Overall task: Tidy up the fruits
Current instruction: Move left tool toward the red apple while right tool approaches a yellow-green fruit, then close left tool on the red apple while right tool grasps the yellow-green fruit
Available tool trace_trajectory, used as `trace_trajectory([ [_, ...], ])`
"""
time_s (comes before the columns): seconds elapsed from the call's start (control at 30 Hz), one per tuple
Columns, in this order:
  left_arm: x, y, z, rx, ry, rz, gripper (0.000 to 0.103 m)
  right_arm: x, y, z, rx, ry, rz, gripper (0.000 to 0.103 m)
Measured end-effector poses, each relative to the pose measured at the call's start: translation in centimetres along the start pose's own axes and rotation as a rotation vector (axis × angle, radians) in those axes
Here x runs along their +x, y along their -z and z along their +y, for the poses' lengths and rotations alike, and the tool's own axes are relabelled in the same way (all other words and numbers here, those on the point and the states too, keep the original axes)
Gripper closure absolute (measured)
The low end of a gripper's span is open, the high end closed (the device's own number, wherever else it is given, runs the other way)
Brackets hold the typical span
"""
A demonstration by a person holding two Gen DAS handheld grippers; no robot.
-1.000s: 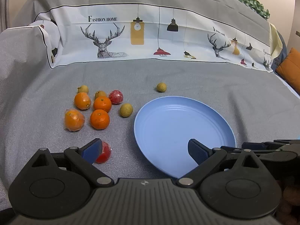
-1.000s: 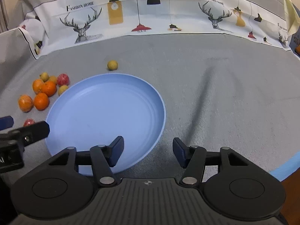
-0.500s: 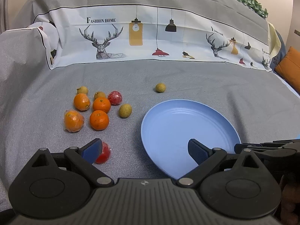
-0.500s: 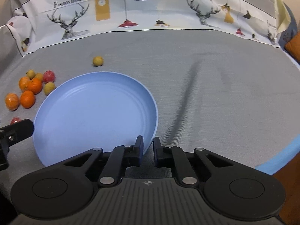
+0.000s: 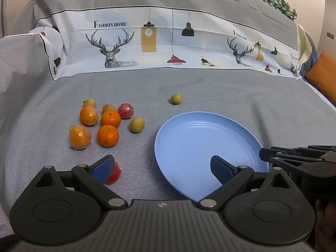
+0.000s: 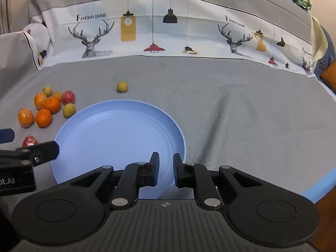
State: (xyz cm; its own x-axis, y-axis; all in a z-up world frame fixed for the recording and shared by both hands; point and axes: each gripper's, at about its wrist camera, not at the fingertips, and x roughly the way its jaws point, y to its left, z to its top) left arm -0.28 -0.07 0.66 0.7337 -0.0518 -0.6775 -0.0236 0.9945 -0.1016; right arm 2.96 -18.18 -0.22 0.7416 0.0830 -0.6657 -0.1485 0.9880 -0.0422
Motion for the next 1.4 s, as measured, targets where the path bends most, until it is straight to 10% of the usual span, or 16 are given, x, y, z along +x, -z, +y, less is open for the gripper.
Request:
trace_trajectory([
  [0.3, 0.0, 0.2, 0.2, -0.009, 0.004, -0.002, 0.020, -1.2, 0.3, 0.7, 0.009, -0.047, -0.120, 0.058],
  [0.67, -1.8, -1.0, 1.4, -0.012, 0.045, -0.034, 0.085, -1.4, 0.3, 1.2, -0.001, -0.081, -0.136, 0.058],
  [0.97, -2.7, -3.4, 8.6, 0.011, -0.010, -0.115, 0.085, -2.2, 0.4, 2.1, -0.050, -0.161, -0.180, 0.086],
  [1.1, -2.5, -3.6, 11.2, -0.141, 0.011, -0.115, 0.085, -2.5, 0.3, 2.8, -0.073, -0.171, -0.188, 0.089],
  [1.4, -0.1, -4.0, 10.7, -0.108, 0.030, 0.010, 0.084, -4.3, -0.6, 3.0, -0.087, -0.185, -0.200, 0.089],
])
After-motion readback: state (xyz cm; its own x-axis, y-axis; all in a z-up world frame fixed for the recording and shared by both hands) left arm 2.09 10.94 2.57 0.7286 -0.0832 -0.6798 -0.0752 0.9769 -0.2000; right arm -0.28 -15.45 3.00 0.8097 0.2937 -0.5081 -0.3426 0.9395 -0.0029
